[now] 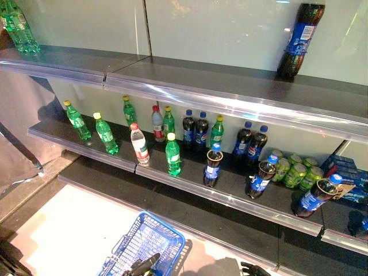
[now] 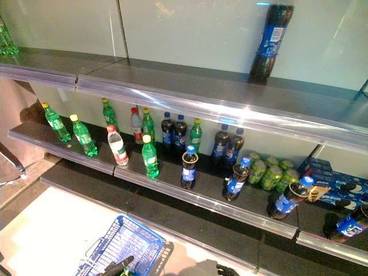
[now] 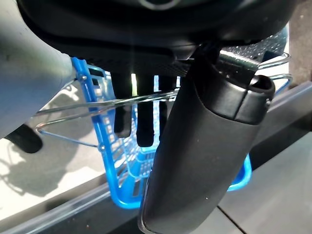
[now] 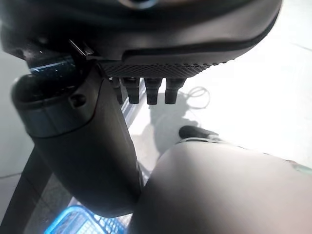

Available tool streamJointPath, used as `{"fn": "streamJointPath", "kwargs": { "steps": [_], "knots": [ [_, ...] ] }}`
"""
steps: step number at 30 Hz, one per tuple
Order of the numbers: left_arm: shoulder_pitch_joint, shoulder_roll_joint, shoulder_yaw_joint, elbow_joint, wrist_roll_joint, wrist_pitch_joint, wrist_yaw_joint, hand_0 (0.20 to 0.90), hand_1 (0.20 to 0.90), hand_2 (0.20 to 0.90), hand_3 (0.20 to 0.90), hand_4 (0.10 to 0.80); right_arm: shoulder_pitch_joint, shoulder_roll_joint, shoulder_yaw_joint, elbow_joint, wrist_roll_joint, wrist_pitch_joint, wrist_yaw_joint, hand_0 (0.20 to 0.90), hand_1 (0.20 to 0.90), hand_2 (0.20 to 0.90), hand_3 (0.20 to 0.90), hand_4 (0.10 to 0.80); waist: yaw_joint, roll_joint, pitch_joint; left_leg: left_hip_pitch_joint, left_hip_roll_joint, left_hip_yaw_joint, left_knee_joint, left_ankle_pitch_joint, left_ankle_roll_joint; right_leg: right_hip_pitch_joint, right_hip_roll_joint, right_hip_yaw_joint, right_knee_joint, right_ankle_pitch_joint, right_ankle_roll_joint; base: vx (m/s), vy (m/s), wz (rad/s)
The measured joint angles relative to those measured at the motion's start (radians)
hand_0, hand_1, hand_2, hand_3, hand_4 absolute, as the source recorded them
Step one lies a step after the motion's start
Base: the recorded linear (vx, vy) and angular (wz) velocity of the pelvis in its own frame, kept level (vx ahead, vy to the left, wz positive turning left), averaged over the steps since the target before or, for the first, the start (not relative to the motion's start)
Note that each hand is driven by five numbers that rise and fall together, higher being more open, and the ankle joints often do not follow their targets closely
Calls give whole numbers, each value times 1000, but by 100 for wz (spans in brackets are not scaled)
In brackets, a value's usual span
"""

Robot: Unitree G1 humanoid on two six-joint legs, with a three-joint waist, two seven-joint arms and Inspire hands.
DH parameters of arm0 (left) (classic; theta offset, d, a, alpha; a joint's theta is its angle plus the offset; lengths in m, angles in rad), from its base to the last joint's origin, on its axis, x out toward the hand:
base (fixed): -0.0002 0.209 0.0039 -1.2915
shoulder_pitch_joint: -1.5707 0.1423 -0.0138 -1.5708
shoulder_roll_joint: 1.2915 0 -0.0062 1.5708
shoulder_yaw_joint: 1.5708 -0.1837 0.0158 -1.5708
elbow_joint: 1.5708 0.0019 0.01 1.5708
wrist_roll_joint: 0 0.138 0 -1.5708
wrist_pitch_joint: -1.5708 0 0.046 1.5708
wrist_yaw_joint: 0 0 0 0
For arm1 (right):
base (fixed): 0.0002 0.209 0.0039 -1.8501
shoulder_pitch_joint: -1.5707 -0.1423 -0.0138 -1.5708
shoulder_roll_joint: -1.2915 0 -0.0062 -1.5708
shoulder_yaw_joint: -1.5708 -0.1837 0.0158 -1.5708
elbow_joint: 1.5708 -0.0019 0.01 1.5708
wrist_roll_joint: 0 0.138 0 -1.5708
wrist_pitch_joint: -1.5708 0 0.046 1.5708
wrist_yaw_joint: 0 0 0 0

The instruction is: Pick up the drink and place into the basket.

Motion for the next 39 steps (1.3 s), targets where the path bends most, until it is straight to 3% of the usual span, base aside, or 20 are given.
{"fn": "streamJointPath", "kwargs": {
  "steps": [8, 14, 18, 21, 27, 39],
  "knots": [
    [31, 1, 4, -80, 3, 11, 24, 300, 300, 300, 200, 100, 35, -41, 45, -432, 6, -28, 53, 900, 900, 900, 900, 800, -1, -12, 10, -11, -1, 0, 0, 1, 0, -11, 0, -1, 0, 3, 5, -4, -5, 0],
    [41, 5, 9, -109, 4, 15, 28, 300, 300, 300, 200, 100, 30, -138, 73, -761, 38, -52, 109, 900, 900, 900, 900, 800, -2, -24, 29, -10, -5, -1, 0, 3, -5, -9, -4, -2, 0, 0, 10, 0, 0, 0],
    [46, 7, 29, -117, 12, 14, 30, 300, 300, 300, 200, 100, 29, -223, 56, -950, 50, -62, 151, 900, 900, 900, 900, 800, -4, -33, 39, -11, -6, -2, 0, 3, -4, -9, -6, -3, 0, -2, 12, 0, 0, 0],
    [49, 6, 50, -117, 23, 14, 29, 300, 300, 300, 200, 100, 29, -235, -11, -1068, 91, -65, 154, 900, 900, 900, 900, 800, -6, -37, 41, -12, -6, -1, 0, 2, -4, -11, -7, -2, 0, -2, 13, 0, 0, 0],
    [56, 0, 89, -117, 30, 11, 19, 300, 300, 300, 200, 100, 24, -239, -139, -1199, 136, -147, 103, 900, 900, 900, 900, 800, -9, -37, 42, -12, -7, 6, 0, 1, -2, -20, -7, 7, 0, -2, 13, 1, 7, -1],
    [64, -21, 126, -114, 45, 2, 16, 300, 300, 300, 200, 100, 24, -239, -269, -1201, 157, -245, -106, 900, 900, 900, 900, 800, -52, -28, 44, -21, -7, 14, 3, 0, -1, -34, -7, 12, 0, -1, 13, 0, 1, -1]
  ]
}}
